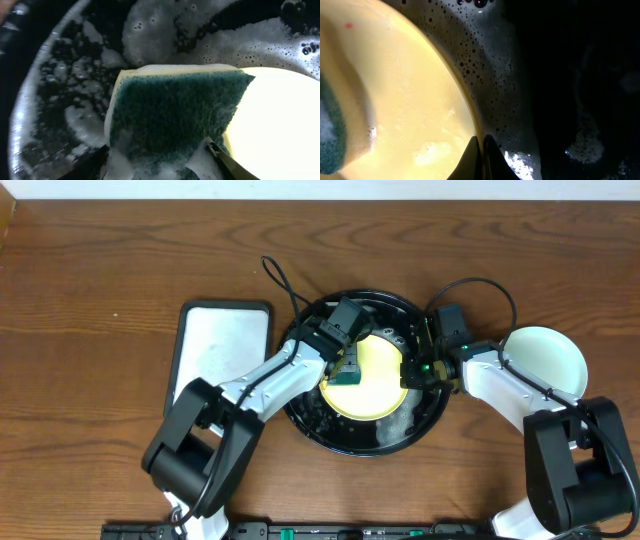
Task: Clean dirty plates on tray and stack at the side
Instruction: 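Scrub the yellow plate with the sponge while right gripper holds rim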
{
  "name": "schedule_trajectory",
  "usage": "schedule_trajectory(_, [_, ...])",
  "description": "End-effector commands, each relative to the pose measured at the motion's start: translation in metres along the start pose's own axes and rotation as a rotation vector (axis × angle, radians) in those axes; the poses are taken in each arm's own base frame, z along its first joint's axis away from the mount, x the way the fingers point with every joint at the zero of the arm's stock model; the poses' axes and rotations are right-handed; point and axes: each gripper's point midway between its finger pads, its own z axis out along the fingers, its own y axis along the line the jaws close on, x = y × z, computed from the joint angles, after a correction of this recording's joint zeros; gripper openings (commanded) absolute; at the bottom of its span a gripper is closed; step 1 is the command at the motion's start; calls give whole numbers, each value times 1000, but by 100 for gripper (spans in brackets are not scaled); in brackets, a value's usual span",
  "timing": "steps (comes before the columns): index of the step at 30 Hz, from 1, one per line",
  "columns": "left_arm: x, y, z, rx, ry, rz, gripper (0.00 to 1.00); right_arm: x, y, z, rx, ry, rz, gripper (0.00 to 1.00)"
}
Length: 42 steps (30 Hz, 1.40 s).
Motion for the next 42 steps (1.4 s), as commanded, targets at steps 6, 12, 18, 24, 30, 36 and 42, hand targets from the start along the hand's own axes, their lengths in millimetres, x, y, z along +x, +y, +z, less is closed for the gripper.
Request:
schedule_trajectory(6, [42, 5, 42, -21, 152, 11, 36, 6, -28, 4, 124, 7, 19, 1])
schedule_trajectory(12, [41, 4, 39, -14, 153, 13, 8, 7, -28, 4, 124, 8, 20, 1])
schedule_trajectory(18, [21, -5, 9, 31, 88, 30, 8, 6, -28, 4, 124, 7, 19, 1])
schedule_trajectory(24, [1, -16, -23, 89, 6, 22, 7, 6, -28, 4, 124, 7, 19, 1])
schedule_trajectory(30, [19, -48, -23, 187, 50, 47, 7, 6, -28, 4, 124, 7, 19, 1])
schedule_trajectory(36, [28, -60, -20, 166, 35, 90, 9, 6, -28, 4, 124, 7, 19, 1])
schedule_trajectory(42, [23, -52, -19, 127, 4, 167, 13, 6, -28, 4, 124, 8, 20, 1])
